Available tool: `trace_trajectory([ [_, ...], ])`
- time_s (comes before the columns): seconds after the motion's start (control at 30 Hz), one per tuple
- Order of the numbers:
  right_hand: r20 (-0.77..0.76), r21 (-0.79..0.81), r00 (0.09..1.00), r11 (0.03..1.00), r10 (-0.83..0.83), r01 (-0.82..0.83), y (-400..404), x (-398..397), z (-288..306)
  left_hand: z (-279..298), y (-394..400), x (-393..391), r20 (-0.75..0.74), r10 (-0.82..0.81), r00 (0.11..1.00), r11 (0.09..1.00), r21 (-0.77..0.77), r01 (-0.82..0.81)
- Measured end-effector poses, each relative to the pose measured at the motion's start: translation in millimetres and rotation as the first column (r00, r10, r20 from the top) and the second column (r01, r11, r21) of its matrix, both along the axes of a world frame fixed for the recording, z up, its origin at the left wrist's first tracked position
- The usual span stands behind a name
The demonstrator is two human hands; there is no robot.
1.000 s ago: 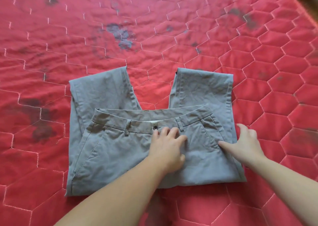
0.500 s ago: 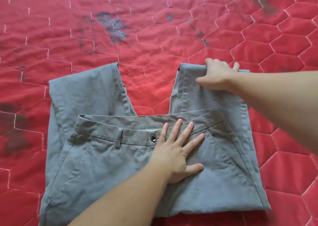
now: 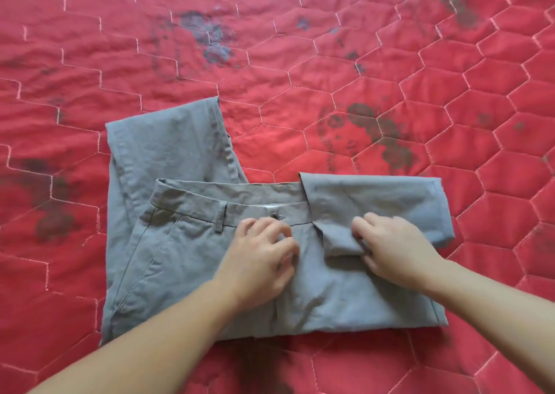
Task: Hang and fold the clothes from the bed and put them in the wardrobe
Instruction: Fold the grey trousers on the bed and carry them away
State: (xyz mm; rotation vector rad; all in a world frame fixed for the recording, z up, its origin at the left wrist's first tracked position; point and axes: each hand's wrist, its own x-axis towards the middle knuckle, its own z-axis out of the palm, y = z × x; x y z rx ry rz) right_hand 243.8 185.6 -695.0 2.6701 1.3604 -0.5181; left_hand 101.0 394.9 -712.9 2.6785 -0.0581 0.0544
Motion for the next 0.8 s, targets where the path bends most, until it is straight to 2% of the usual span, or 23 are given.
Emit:
trace_trajectory([
  [0.13,-0.068,0.075,0.997,0.997,-0.025,0.030,-5.1,-7.0,-8.1,0.0,27.6,-11.7,-0.030,0.154,0.988,0.988,0.005,-0.154],
  [0.23,-0.108,-0.018,0.994,1.000,0.003,-0.005,0.5,-12.0,-7.5,-5.8,47.7,-19.2,-0.136,0.276,0.951,0.960,0.083,-0.267],
  [0.3,-0.190,-0.018,0.980,0.998,-0.065,0.063,14.8,-10.1,-4.3,-11.1,64.3,-29.5,-0.196,0.353,0.915,0.931,0.168,-0.323],
  [0.37,-0.239,0.052,0.965,0.991,-0.108,0.124,39.6,-5.2,-2.4,-18.4,81.8,-47.7,-0.263,0.414,0.872,0.903,0.241,-0.356],
  [0.43,-0.214,0.157,0.971,0.977,-0.108,0.144,73.9,-3.0,-3.0,-26.8,95.0,-69.6,-0.308,0.421,0.853,0.894,0.301,-0.333],
  [0.6,-0.241,0.344,0.948,0.895,-0.207,0.283,193.7,4.0,-9.8,-38.9,102.9,-95.1,-0.317,0.473,0.822,0.877,0.256,-0.406],
  [0.7,-0.148,0.355,0.978,0.916,-0.143,0.188,262.5,12.6,-13.4,-44.1,101.0,-94.5,-0.268,0.474,0.839,0.878,0.214,-0.428],
  [0.8,0.011,0.246,1.000,0.969,0.005,-0.007,320.6,28.1,-16.0,-48.8,102.3,-94.2,-0.174,0.471,0.865,0.877,0.194,-0.439],
])
